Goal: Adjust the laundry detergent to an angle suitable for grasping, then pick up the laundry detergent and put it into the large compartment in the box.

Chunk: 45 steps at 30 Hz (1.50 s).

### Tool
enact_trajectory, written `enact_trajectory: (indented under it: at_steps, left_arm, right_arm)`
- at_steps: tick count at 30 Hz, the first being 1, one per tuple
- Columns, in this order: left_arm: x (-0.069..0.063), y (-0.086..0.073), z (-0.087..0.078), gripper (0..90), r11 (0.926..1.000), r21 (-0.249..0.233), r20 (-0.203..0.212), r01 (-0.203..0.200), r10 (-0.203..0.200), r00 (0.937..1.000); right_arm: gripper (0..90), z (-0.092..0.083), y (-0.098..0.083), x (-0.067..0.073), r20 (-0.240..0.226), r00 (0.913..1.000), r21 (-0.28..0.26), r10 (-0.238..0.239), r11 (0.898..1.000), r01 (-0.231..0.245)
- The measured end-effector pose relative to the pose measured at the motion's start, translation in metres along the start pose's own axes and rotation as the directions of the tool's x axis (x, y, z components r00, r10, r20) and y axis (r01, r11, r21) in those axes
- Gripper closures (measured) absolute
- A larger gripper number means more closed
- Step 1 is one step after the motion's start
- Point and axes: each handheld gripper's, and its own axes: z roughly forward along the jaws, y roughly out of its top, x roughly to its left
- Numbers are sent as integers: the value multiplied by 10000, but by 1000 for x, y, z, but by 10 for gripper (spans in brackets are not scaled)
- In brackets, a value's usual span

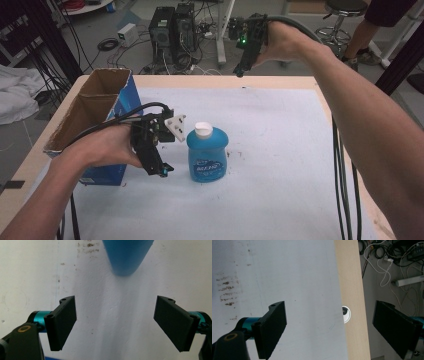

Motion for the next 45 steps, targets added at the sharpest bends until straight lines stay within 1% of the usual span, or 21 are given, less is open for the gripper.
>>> enact_trajectory:
  at_steps: [1,3,4,7,12,14,17,18,20,23,26,29,32,33,35,36,39,40,42,44,45]
  left_arm:
    - [0,0,0,184,10000,17,-43,94,-94,9999]
    - [0,0,0,184,9999,81,-96,100,-99,9999]
    - [-1,1,-2,184,9999,70,-99,85,-84,9999]
    - [-2,1,-3,184,9999,64,-126,104,-103,9999]
    - [-3,3,-4,184,9999,119,-88,29,-28,10000]
    - [-2,2,-4,184,9998,99,-68,193,-192,9998]
    - [-1,2,-4,184,9998,83,-100,173,-172,9998]
    - [0,2,-6,184,9996,11,-113,282,-282,9995]
    - [0,2,-7,184,9995,-1,-114,309,-309,9995]
    - [0,2,-10,184,9995,-64,-141,323,-324,9994]
    - [0,4,-14,184,9994,-128,-184,321,-323,9993]
    - [1,4,-17,184,9993,-164,-176,334,-337,9993]
    - [2,8,-18,184,9988,-208,-194,433,-437,9989]
    - [3,11,-18,184,9991,-191,-118,367,-369,9992]
    - [2,13,-18,184,9993,-208,-164,310,-313,9994]
    - [3,18,-18,184,9991,-176,-51,398,-399,9992]
    - [3,22,-20,184,9993,-163,-58,349,-350,9994]
    - [3,28,-22,184,9992,-139,40,365,-364,9993]
    - [3,30,-23,184,9993,-149,63,352,-352,9994]
    - [4,37,-26,184,9996,-117,102,250,-249,9996]
    - [4,40,-27,184,9995,-140,147,281,-279,9995]
  right_arm:
    - [113,-1,0,0,22,10000,-18,9,10000,-9]
    - [112,-1,-1,-1,31,10000,-49,-37,10000,37]
    - [112,-3,-3,0,26,10000,72,34,10000,-34]
    - [112,-4,-3,0,70,9999,39,85,10000,-86]
    - [112,-5,-1,5,93,9997,235,-220,9995,218]
    - [112,-6,0,7,96,9997,232,-241,9994,239]
    - [112,-7,1,7,89,9996,150,-279,9995,278]
    - [112,-9,1,8,104,9993,106,-357,9993,356]
    - [112,-9,1,8,110,9993,105,-353,9993,352]
    - [113,-10,1,9,107,9998,140,-152,9998,150]
    - [112,-9,1,9,99,9995,260,-284,9993,281]
    - [112,-10,1,9,101,9996,278,-266,9993,263]
    - [112,-9,2,9,85,9996,266,-268,9993,266]
    - [112,-8,2,10,45,9994,296,-332,9990,330]
    - [112,-8,3,11,47,9993,306,-382,9988,381]
    - [112,-8,4,12,26,9991,323,-417,9986,416]
    - [113,-10,5,13,20,9993,274,-368,9989,368]
    - [112,-11,5,12,34,9993,242,-384,9990,383]
    - [113,-12,4,12,38,9992,231,-393,9990,392]
    - [112,-12,3,12,32,9994,259,-352,9990,351]
    - [112,-12,3,12,46,9994,288,-340,9990,339]
